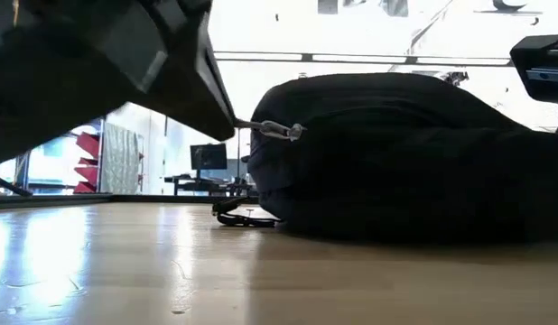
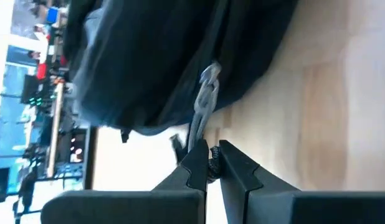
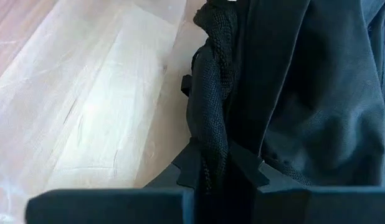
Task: Unpack backpack
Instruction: Close the black backpack
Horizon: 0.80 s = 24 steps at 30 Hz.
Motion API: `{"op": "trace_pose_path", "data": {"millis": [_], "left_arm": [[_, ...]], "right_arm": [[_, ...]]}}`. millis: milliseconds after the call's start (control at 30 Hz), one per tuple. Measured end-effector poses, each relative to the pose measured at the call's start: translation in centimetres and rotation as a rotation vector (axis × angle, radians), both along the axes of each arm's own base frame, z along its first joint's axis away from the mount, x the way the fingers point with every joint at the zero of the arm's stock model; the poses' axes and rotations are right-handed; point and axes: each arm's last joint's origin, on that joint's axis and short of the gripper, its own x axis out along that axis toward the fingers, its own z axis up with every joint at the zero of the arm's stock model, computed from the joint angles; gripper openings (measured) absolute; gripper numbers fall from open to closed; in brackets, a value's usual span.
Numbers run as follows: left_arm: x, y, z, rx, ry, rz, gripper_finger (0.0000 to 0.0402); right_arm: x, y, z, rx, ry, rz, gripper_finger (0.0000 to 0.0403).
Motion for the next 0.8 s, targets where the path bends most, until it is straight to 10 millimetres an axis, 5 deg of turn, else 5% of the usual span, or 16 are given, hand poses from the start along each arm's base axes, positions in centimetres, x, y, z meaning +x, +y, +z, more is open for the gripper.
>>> {"op": "trace_pose_path", "data": {"millis": [267, 500, 700, 800], "left_arm": [[3.3, -1.1, 1.8, -0.113, -0.102, -0.127, 0.0000], [6.6, -1.0, 3.3, -0.189, -0.248, -0.195, 0.0003], [8.8, -0.2, 4.0, -0.252, -0.320, -0.239, 0.0004], [9.6, 0.1, 4.4, -0.262, -0.347, -0.270, 0.0004]], "right_arm": [[1.0, -2.0, 0.5, -0.031, 0.052, -0.060, 0.0130], [-0.7, -1.6, 4.2, 0.010, 0.112, -0.012, 0.0238], [-1.5, -1.4, 6.7, 0.124, -0.029, -0.108, 0.0249], [-1.8, 0.0, 5.9, 0.136, -0.135, -0.003, 0.0244]]}}
